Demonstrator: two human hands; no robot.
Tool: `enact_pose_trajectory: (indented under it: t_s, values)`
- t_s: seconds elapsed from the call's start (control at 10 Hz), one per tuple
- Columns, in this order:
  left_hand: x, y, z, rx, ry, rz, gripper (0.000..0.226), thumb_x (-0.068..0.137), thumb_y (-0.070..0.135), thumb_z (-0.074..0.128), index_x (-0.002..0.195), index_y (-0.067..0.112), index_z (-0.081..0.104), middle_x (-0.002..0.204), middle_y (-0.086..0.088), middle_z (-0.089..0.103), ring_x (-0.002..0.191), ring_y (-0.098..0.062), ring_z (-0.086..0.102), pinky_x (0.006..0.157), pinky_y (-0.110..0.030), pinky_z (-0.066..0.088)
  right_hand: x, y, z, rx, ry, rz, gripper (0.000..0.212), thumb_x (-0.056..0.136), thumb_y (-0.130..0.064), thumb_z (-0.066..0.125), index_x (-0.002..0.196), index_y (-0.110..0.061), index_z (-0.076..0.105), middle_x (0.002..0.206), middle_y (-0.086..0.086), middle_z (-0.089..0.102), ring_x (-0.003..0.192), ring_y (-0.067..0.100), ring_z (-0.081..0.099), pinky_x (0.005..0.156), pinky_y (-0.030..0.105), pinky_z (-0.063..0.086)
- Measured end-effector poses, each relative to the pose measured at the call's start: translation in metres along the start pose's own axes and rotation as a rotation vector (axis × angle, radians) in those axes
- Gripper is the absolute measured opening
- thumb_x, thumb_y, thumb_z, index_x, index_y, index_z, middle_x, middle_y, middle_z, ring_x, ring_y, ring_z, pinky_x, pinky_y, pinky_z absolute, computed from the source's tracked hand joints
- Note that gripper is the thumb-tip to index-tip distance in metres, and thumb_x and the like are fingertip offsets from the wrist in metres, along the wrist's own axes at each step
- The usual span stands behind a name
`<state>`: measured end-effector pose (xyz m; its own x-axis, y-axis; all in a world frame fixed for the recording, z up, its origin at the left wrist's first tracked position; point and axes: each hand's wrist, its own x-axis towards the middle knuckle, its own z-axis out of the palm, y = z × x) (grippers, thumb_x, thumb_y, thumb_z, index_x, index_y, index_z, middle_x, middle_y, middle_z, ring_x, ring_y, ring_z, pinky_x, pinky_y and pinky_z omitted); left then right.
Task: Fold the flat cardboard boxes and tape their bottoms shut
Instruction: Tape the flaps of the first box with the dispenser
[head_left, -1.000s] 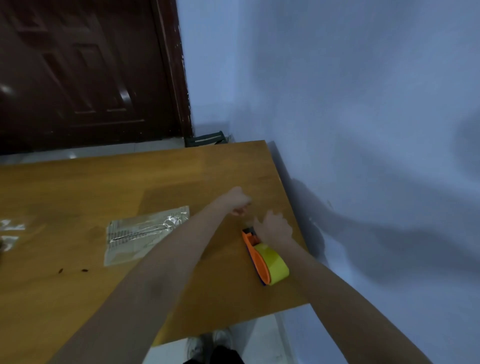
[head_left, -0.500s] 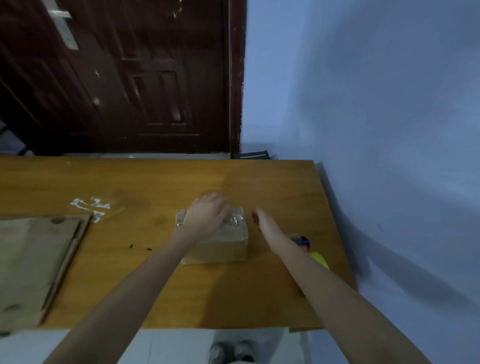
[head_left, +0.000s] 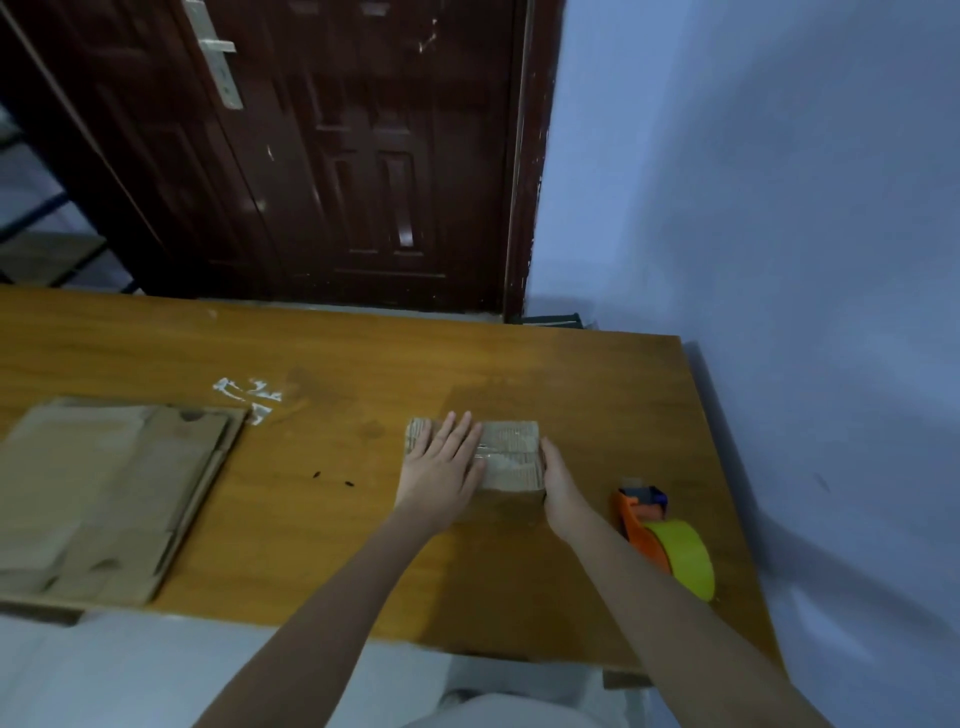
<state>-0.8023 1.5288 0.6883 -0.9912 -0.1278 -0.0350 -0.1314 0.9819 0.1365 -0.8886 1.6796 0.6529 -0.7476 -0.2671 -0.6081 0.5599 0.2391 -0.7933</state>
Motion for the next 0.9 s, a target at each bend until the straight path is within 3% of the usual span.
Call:
enact_pose_trajectory:
  t_s: [0.1,0.2,0.3,0.5,0.6,0.7,0.9]
  values:
    - [-0.001,0.000,0.001,-0.010,0.018,0.007,0.094,0.077,0.060,-0.032,0.151,0.020,0.010,0.159,0.003,0.007,0.146,-0.012,-0.005,0.119,-0.038,-0.005,-0.012,0.000,-0.004,0.029,0.032,-0.004,0.061,0.096,-0.059,0.029,0.138,-0.017,0.044,0.140,0.006,0.049,0.126,0.021,0.047,0.104,0.031,0.036]
    - [0.000,-0.001,0.002,-0.001,0.024,0.011,0.094,0.076,0.060,-0.033,0.151,0.020,0.009,0.159,0.004,0.006,0.146,-0.012,-0.005,0.119,-0.037,-0.006,-0.015,0.003,0.000,0.059,-0.038,0.076,0.058,0.098,-0.060,0.018,0.131,-0.024,0.049,0.128,0.004,0.054,0.116,0.017,0.049,0.105,0.032,0.032]
    - [0.002,-0.001,0.004,0.010,0.041,0.002,0.093,0.078,0.058,-0.032,0.151,0.020,0.010,0.159,0.004,0.007,0.146,-0.012,-0.004,0.120,-0.038,-0.003,-0.013,0.003,0.003,0.039,-0.032,0.060,0.064,0.096,-0.063,0.018,0.136,-0.024,0.048,0.139,0.005,0.050,0.127,0.020,0.044,0.114,0.042,0.025]
    - [0.003,0.000,0.005,0.006,0.057,0.005,0.083,0.084,0.056,-0.021,0.151,0.020,0.011,0.159,0.002,0.009,0.146,-0.012,-0.003,0.118,-0.036,-0.008,-0.015,0.001,-0.003,0.024,-0.058,0.052,0.056,0.097,-0.059,0.025,0.136,-0.026,0.048,0.138,0.003,0.050,0.128,0.021,0.042,0.114,0.043,0.025]
    - [0.002,0.000,0.005,0.012,0.049,0.000,0.074,0.088,0.054,-0.012,0.151,0.021,0.009,0.159,0.003,0.006,0.146,-0.011,-0.004,0.119,-0.036,-0.008,-0.010,0.000,-0.013,0.048,0.039,0.069,0.055,0.097,-0.053,0.034,0.140,-0.020,0.043,0.140,0.007,0.048,0.131,0.023,0.041,0.114,0.044,0.024]
    - [0.003,-0.001,0.007,0.024,0.054,-0.008,0.073,0.089,0.053,-0.011,0.151,0.021,0.008,0.159,0.003,0.007,0.146,-0.012,-0.004,0.119,-0.037,-0.006,-0.006,-0.004,-0.017,0.085,0.061,0.052,0.056,0.094,-0.054,0.041,0.139,-0.020,0.045,0.138,0.006,0.050,0.128,0.023,0.044,0.113,0.045,0.027]
    - [0.006,0.003,0.011,0.024,0.068,-0.032,0.074,0.088,0.052,-0.011,0.151,0.020,0.011,0.159,0.002,0.010,0.146,-0.013,-0.001,0.118,-0.037,-0.008,-0.013,-0.013,-0.004,0.139,-0.027,-0.015,0.038,0.101,-0.041,0.035,0.124,-0.019,0.055,0.114,0.007,0.064,0.107,0.019,0.059,0.101,0.038,0.042]
